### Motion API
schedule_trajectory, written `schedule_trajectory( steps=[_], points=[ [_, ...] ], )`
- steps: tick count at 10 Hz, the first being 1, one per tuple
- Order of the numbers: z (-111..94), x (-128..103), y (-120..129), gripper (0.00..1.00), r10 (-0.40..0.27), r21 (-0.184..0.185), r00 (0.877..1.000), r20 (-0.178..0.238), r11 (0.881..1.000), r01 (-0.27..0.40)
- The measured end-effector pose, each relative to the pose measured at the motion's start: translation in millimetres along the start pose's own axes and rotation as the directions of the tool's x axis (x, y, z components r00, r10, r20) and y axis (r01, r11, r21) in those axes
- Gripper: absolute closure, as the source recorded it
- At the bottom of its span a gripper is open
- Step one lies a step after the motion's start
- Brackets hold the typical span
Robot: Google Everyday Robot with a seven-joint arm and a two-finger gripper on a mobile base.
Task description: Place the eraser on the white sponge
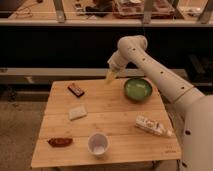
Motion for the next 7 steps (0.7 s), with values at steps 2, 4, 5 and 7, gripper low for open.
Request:
schedule_trajectory(
  steps=[2,4,5,7],
  points=[
    [0,-1,0,0.2,-0.001,0.0,1.0,0.0,1.0,0.001],
    [1,-5,2,0.2,-0.002,-0.004,1.0,0.013,1.0,0.002],
    [5,-21,7,0.2,-0.017,-0.014,0.999,0.041,1.0,0.017],
    [23,-68,29,0.2,-0.056,-0.044,0.991,0.118,0.997,0.061]
  ],
)
